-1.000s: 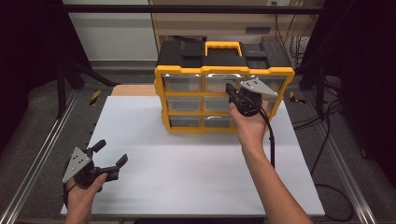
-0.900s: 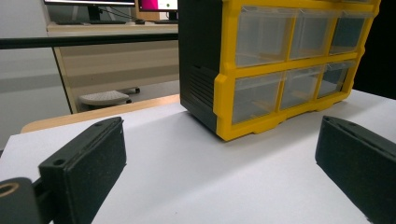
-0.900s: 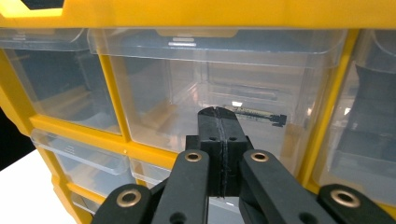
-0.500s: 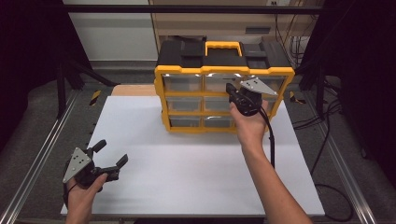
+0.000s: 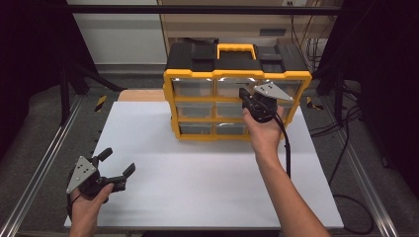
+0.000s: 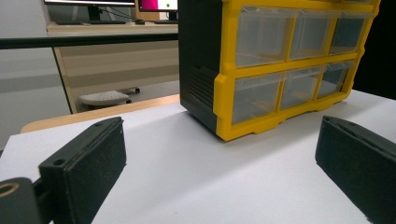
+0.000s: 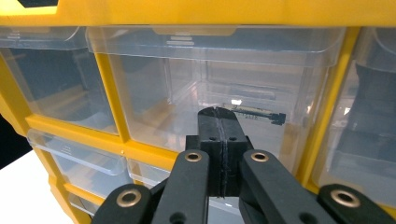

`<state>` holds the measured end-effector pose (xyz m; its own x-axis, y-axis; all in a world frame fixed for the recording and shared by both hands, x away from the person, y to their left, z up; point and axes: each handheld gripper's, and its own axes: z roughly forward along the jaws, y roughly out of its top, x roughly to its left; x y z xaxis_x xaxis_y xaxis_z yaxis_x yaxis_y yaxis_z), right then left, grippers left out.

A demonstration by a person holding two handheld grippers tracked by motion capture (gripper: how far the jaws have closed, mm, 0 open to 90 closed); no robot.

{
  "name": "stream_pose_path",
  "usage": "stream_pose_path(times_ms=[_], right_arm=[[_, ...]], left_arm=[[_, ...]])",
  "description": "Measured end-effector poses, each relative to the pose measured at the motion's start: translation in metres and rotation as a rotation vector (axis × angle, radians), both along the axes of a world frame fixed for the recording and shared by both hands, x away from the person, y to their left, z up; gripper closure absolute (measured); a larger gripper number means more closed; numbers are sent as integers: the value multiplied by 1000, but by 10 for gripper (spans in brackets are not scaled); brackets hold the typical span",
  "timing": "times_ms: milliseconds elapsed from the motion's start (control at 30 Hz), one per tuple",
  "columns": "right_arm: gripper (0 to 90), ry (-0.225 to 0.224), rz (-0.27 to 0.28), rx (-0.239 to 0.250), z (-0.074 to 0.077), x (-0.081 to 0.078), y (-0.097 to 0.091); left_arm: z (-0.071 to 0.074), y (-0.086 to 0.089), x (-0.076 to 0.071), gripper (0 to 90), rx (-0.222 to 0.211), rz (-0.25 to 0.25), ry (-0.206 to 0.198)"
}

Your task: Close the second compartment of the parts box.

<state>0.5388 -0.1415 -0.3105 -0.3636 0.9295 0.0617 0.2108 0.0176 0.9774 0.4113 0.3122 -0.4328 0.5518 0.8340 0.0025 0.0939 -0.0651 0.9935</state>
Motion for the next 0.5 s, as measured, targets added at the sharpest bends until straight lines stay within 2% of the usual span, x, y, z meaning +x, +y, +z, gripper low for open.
stream_pose_path(times_ms=[500], right_arm=[[900,-1,1,-4,0,0,0]], left_arm=[[0,0,0,20,0,0,0]])
